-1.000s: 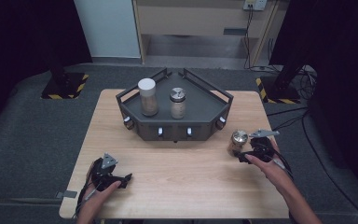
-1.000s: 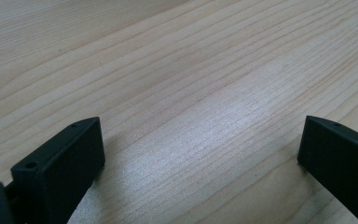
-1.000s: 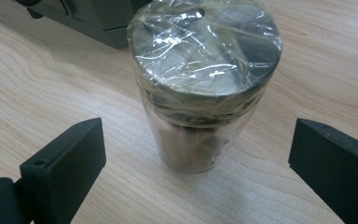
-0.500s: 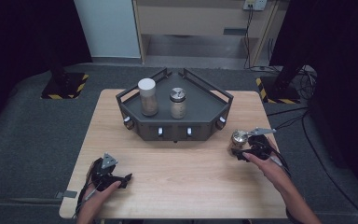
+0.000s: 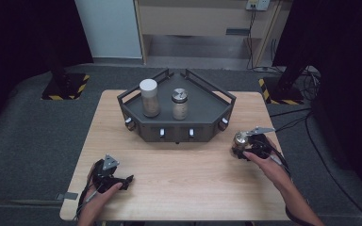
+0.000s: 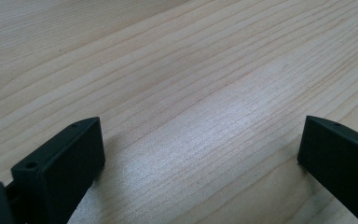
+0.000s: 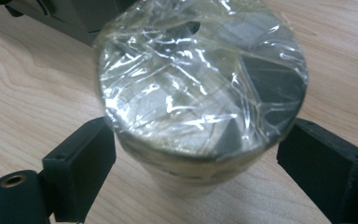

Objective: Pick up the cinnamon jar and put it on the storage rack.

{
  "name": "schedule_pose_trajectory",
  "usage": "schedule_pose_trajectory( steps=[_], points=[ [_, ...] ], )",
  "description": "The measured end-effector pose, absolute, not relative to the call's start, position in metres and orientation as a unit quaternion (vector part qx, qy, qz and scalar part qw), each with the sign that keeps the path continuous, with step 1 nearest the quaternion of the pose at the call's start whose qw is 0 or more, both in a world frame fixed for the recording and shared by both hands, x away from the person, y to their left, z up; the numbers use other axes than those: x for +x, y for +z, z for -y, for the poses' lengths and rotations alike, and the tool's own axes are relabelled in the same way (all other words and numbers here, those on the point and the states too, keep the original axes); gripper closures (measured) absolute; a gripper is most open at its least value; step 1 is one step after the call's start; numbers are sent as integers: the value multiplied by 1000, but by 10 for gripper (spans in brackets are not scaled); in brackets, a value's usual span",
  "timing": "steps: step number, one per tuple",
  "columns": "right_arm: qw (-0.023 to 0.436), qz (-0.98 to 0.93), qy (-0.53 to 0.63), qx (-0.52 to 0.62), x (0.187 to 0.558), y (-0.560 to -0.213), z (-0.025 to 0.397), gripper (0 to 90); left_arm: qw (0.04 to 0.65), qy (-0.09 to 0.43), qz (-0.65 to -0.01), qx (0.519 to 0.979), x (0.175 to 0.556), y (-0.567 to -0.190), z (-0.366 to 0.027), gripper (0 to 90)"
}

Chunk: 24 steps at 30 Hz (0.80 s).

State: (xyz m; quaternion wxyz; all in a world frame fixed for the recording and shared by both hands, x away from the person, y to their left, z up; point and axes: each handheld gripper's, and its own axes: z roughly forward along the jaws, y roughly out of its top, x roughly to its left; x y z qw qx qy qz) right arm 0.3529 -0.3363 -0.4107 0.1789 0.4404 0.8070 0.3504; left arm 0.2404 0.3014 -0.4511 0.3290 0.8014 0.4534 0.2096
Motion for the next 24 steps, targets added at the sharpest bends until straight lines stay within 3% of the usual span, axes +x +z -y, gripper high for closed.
schedule_pose_trajectory(
  steps=[20,24],
  points=[
    [174,-816,324,447,367,-414,318,307,329,210,-454,801,240,-451,-301,0],
    [175,-815,325,446,366,-414,318,309,329,210,-453,801,240,-451,-301,0]
  ],
)
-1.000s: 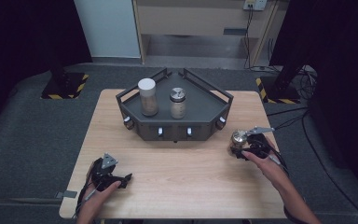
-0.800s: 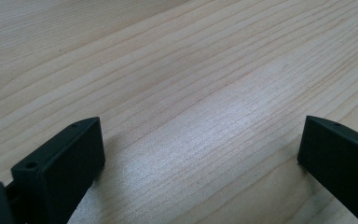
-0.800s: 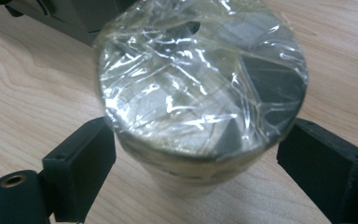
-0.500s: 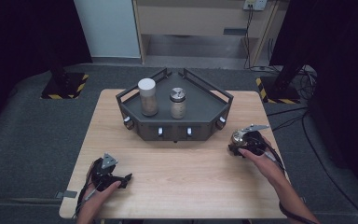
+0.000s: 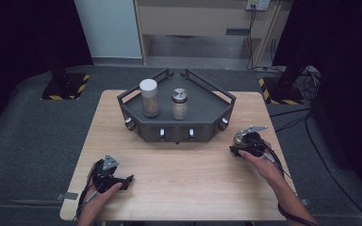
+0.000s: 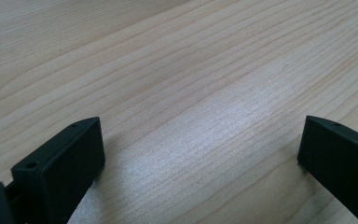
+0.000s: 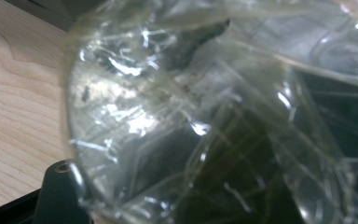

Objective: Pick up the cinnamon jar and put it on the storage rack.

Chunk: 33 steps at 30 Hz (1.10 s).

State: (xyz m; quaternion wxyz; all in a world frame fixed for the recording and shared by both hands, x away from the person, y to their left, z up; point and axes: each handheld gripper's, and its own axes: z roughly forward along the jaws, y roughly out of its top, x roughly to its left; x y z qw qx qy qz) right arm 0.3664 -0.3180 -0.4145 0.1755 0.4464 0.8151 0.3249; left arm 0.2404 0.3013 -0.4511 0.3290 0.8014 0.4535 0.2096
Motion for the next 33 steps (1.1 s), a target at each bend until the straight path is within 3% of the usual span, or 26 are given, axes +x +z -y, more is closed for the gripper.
schedule_pose_trajectory(
  steps=[10,33],
  points=[
    [181,-813,335,441,361,-414,317,310,329,209,-454,801,240,-451,-301,0],
    [193,-825,347,403,345,-364,315,310,329,211,-455,800,240,-451,-301,0]
  ],
)
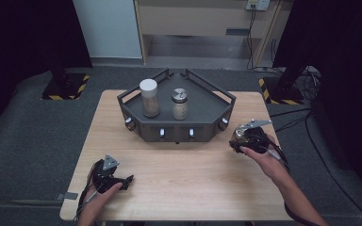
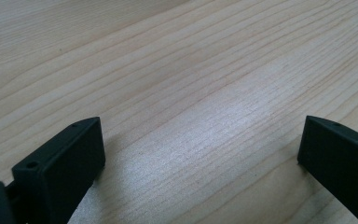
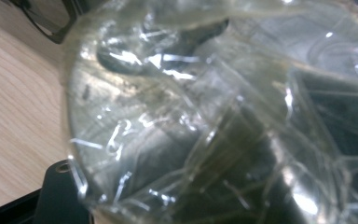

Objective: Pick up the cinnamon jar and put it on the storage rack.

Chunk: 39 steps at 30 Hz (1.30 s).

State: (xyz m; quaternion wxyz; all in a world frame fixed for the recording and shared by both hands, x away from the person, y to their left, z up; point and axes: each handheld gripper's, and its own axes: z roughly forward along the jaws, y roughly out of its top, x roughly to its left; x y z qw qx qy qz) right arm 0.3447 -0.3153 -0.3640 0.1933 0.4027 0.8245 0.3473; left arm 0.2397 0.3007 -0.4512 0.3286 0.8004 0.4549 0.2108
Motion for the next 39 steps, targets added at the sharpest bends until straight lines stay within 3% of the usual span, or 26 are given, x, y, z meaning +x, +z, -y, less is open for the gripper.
schedule_pose_trajectory(
  steps=[39],
  points=[
    [211,-840,344,363,337,-292,305,310,329,210,-455,800,240,-451,-301,0]
  ],
)
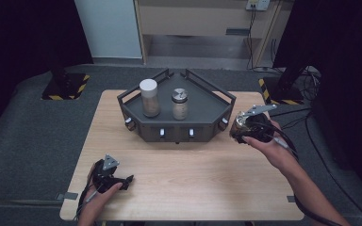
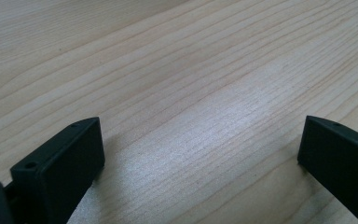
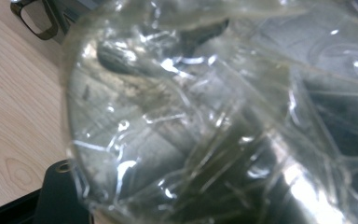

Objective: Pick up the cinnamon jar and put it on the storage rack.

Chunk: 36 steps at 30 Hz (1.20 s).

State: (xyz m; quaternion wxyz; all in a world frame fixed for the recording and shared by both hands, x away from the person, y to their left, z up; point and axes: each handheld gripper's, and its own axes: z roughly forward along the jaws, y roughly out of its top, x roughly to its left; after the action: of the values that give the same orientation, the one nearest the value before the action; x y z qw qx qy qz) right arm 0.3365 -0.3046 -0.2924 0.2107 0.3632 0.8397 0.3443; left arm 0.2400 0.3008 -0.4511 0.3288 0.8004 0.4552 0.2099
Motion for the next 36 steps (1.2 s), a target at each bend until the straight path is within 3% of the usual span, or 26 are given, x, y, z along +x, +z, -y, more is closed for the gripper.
schedule_pose_trajectory(
  steps=[36],
  points=[
    [214,-835,357,360,367,-276,270,310,329,209,-454,802,241,-451,-301,0]
  ],
)
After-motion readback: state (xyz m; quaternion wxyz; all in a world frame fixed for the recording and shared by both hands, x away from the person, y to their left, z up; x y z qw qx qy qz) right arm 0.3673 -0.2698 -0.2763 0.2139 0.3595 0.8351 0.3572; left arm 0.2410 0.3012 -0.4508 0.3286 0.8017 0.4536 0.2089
